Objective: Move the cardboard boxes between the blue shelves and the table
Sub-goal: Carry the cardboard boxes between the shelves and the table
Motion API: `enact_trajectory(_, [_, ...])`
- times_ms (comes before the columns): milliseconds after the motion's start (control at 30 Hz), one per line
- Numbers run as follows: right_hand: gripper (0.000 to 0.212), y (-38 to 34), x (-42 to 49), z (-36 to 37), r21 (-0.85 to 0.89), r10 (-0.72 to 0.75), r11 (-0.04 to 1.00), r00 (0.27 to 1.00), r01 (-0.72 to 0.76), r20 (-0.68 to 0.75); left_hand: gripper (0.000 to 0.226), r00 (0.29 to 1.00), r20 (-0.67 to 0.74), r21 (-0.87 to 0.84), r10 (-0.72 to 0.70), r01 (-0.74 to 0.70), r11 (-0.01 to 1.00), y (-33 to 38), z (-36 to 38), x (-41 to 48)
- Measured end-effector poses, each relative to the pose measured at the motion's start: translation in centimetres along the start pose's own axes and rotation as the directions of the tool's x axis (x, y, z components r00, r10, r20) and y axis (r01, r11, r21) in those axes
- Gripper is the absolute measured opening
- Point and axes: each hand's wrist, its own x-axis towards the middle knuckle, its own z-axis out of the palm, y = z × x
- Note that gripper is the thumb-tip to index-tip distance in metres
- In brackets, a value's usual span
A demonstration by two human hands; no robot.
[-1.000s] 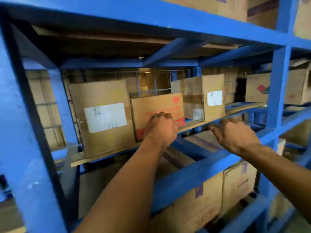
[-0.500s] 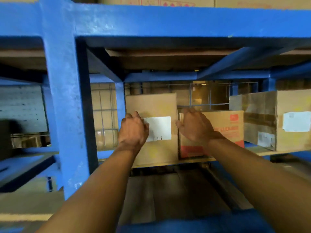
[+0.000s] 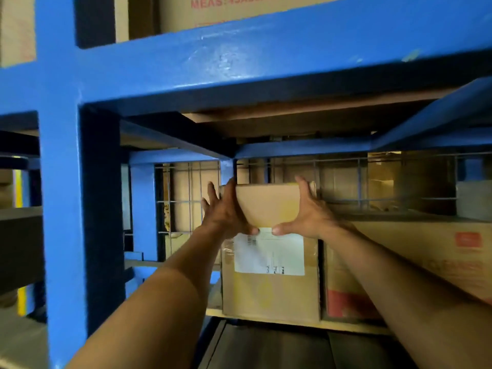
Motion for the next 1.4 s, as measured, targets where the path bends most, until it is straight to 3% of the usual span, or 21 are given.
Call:
enact_trajectory(67, [0.129, 0.2, 0.4, 0.8, -0.02, -0.034, 0.999, 0.999, 0.034, -0.021, 0.117, 0.999, 0.032, -0.182, -0.015, 0.021, 0.983, -1.2, 0.5, 0.5])
enact_trajectory(167, [0.131, 0.2, 0.5, 1.7, -0.005, -0.049, 0.999, 0.997, 0.049, -0.058, 0.113, 0.998, 0.06, -0.243, 0.021, -0.005, 0.97, -2.1, 0.6, 0.4])
enact_trajectory(367, [0.149, 0.0, -1.0, 2.2, -0.002, -0.013, 1.0, 0.995, 0.013, -0.102, 0.127, 0.998, 0.056, -0.197, 0.006, 0.006, 0.98, -1.2, 0.6, -1.2])
enact_trajectory(600, [0.137, -1.0, -6.7, 0.2, -0.016, 0.06, 0.998, 0.99, -0.062, -0.129, 0.134, 0.994, -0.029, -0.278, -0.109, 0.096, 0.956, 0.7, -0.3, -6.9])
enact_trajectory(1100, [0.13, -9.1, -22.5, -5.3, -0.006, 0.125, 0.992, 0.981, -0.127, -0.147, 0.131, 0.995, 0.088, -0.202, 0.049, -0.03, 0.979, 2.1, -11.1, -18.7])
enact_trajectory(1400, [0.131, -13.2, -26.6, -7.9, -0.087, 0.041, 0.995, 0.99, -0.053, -0.136, 0.134, 0.991, 0.118, -0.198, 0.061, -0.037, 0.979, 2.0, -16.6, -22.1])
